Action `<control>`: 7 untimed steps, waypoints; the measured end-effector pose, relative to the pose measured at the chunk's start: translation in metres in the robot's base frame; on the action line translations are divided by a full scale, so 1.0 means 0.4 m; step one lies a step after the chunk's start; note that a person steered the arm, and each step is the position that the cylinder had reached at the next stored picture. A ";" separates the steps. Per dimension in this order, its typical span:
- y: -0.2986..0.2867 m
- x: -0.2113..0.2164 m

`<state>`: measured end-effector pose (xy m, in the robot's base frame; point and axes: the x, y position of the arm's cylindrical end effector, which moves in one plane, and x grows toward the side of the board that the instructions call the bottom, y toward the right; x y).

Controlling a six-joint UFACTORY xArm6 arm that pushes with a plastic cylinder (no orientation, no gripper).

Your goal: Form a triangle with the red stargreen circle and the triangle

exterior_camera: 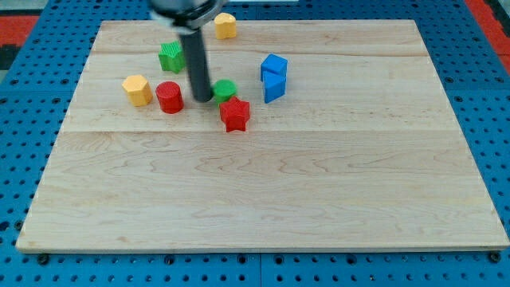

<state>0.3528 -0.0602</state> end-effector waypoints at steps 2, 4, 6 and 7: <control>0.093 0.109; 0.183 0.163; 0.240 0.096; 0.370 0.102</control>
<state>0.3935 0.0879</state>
